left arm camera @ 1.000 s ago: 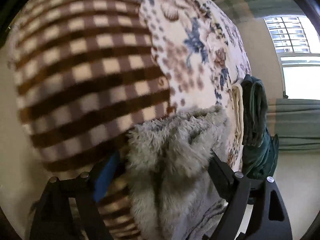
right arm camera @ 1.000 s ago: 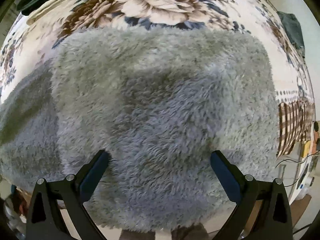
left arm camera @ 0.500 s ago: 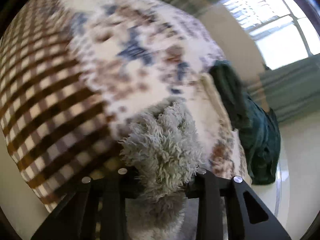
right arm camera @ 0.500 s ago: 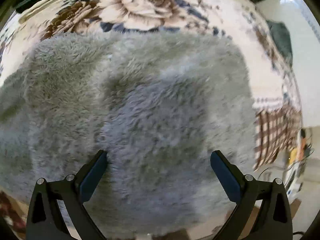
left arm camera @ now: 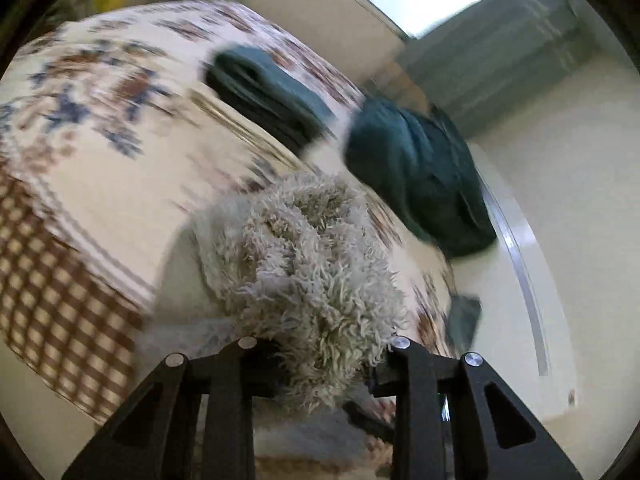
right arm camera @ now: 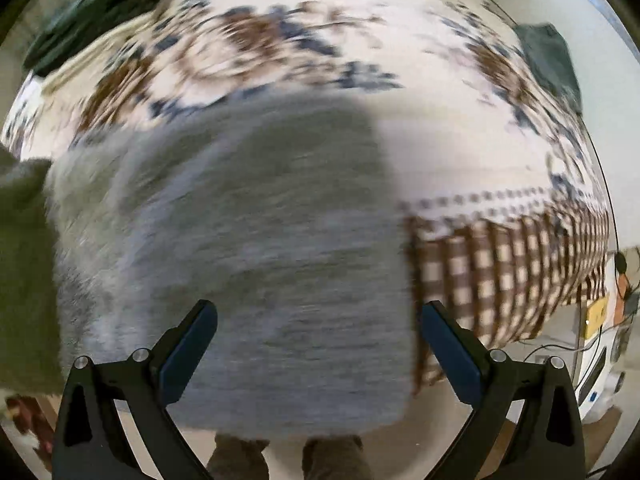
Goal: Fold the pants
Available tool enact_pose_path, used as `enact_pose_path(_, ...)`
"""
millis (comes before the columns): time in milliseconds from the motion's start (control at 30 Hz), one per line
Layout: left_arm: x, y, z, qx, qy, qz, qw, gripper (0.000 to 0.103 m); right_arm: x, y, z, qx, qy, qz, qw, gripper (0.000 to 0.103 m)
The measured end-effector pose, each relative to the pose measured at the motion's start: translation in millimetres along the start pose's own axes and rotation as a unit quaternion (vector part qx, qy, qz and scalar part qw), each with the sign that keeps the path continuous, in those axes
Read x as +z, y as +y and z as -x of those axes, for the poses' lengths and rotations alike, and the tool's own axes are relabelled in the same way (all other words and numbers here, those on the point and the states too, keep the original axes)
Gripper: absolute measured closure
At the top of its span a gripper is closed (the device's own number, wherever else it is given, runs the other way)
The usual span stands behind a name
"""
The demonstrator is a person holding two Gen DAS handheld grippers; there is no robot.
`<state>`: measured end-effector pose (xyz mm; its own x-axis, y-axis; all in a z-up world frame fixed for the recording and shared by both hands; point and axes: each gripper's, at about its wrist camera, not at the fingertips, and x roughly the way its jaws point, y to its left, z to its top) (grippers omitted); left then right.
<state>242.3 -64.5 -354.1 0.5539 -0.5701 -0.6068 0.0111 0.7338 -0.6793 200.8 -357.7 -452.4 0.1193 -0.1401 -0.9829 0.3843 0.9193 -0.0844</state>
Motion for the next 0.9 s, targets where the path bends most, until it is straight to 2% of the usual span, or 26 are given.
enact_pose_path(133,-44.0,-53.7,-49.6,-0.001,0.058,-0.039,0.9975,0.078,7.5,-60.9,-2.1,-0.011,-0.006,-0.03,0.999,0.0)
enact_pose_path(300,-86.9,-81.0,-110.8,0.015,0.124,-0.062,0.9903,0.078,6.5,-131.0,-8.0,-0.02,-0.003,-0.061,0.998,0.0)
enact_pose_path(400,-106.4,-86.1,-143.6,0.043,0.171,-0.069,0.9819,0.078,2.6,-156.8,-9.2,-0.009,-0.002,-0.076,0.997,0.0)
enact_pose_path(433,-111.9,-87.0,-150.5,0.064,0.185,-0.072,0.978,0.077,1.5,-160.9,-9.3,-0.003,-0.001,-0.078,0.997,0.0)
enact_pose_path(500,-112.3,-87.3,-156.2,0.087,0.194,-0.071,0.9745,0.074,-0.2,-170.4,-10.0,0.02,0.001,-0.087,0.996,0.0)
enact_pose_path(567,-109.2,-91.4,-155.9,0.111,0.204,-0.081,0.9692,0.067,-1.8,-173.3,-9.7,0.045,0.002,-0.096,0.994,0.0)
enact_pose_path(633,-105.2,-100.2,-150.6,0.141,0.211,-0.1,0.962,0.046,-2.3,-171.4,-7.0,0.078,0.002,-0.102,0.992,0.0)
enact_pose_path(733,-102.9,-109.8,-132.7,0.142,0.193,-0.124,0.9628,0.022,0.1,-161.5,-1.2,0.129,0.009,-0.104,0.986,0.0)
enact_pose_path(800,-91.9,-112.6,-118.1,0.149,0.177,-0.134,0.9636,0.021,2.9,-151.5,4.2,0.161,0.012,-0.103,0.981,0.0)
enact_pose_path(900,-69.4,-103.7,-98.7,0.181,0.154,-0.132,0.9625,0.021,10.0,-131.3,8.5,0.221,0.026,-0.097,0.97,0.0)
